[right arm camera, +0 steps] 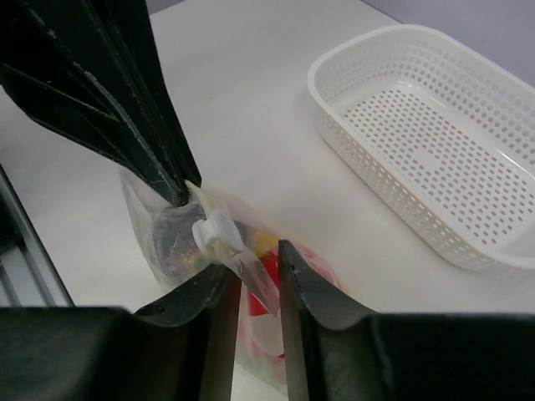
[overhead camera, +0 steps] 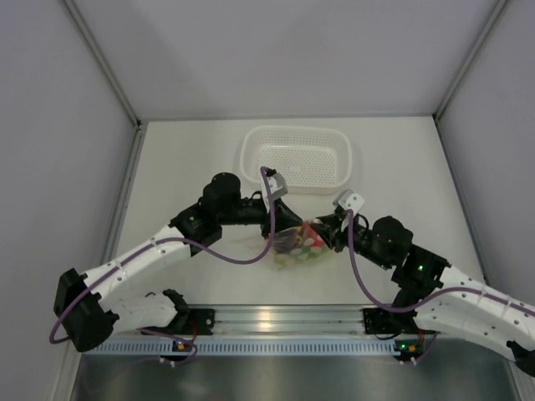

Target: Open the zip-top bag and remove the fake food

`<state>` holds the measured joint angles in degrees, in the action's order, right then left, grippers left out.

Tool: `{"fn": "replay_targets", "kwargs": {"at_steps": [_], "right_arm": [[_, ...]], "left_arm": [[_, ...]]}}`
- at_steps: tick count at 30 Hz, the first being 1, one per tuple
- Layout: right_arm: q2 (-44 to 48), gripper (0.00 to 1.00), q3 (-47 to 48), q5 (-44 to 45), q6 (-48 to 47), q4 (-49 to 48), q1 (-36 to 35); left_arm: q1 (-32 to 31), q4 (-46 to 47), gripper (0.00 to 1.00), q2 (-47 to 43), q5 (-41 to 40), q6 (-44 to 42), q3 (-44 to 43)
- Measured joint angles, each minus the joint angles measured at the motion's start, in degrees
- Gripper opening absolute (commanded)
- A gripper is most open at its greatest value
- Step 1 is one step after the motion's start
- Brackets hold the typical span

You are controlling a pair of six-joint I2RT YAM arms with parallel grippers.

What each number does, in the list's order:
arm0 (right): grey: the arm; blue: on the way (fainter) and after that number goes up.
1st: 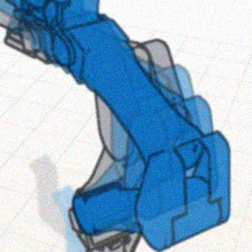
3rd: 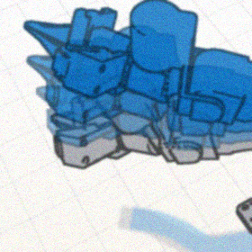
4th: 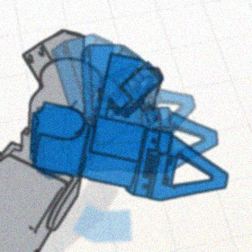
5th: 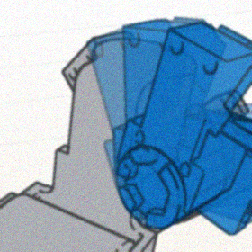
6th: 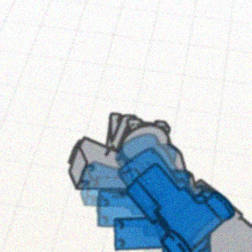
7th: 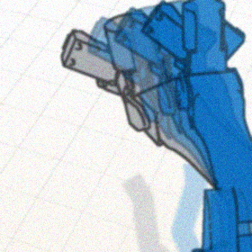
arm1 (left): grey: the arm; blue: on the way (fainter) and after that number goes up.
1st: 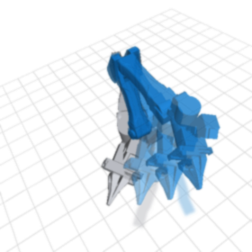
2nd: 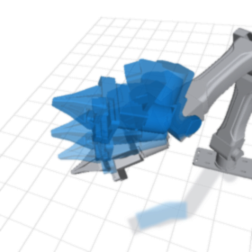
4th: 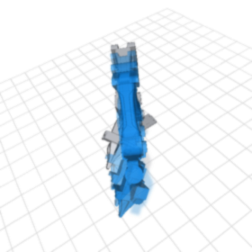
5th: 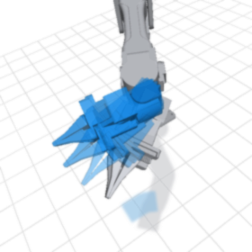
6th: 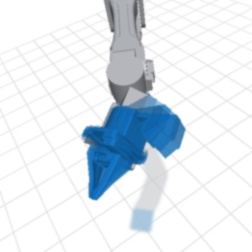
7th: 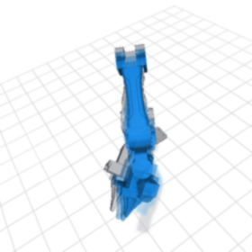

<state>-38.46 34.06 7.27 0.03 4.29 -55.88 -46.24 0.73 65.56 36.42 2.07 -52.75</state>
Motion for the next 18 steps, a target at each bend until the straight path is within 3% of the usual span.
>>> {"fn": "replay_targets", "kwargs": {"at_steps": [2, 6, 10, 11, 12, 13, 16, 18], "right_arm": [[0.7, 0.08, 0.0, -2.1, -0.7, -0.1, 0.2], [1.4, 0.01, 0.0, -6.1, -1.6, 0.0, 0.2], [1.7, 0.0, -0.1, -8.1, -2.0, 0.0, 0.3], [1.7, 0.0, -0.1, -8.3, -2.0, 0.0, 0.3], [1.7, 0.0, -0.2, -8.5, -2.0, 0.0, 0.3], [1.7, 0.0, -0.3, -8.7, -1.9, 0.0, 0.3], [0.8, 0.0, -0.3, -9.6, -1.9, 0.1, 0.3], [0.1, 0.0, -0.3, -10.1, -1.9, 0.1, 0.3]], "left_arm": [[0.0, 0.2, 0.0, -0.1, 0.5, 0.0, 0.0], [0.0, 0.6, 0.0, -0.1, 1.3, 0.2, 0.0], [0.3, 0.7, 0.0, -0.1, 1.3, 0.5, 0.0], [0.4, 0.6, 0.05, 0.0, 1.1, 0.5, 0.0], [0.4, 0.5, 0.24, 0.1, 0.7, 0.3, -0.2], [0.4, -0.2, 0.48, 0.4, 0.6, 0.0, -0.6], [0.4, -0.9, 0.63, 1.9, 0.4, -1.1, -3.0], [0.3, -0.9, 0.62, 2.6, 0.7, -1.9, -4.2]]}}
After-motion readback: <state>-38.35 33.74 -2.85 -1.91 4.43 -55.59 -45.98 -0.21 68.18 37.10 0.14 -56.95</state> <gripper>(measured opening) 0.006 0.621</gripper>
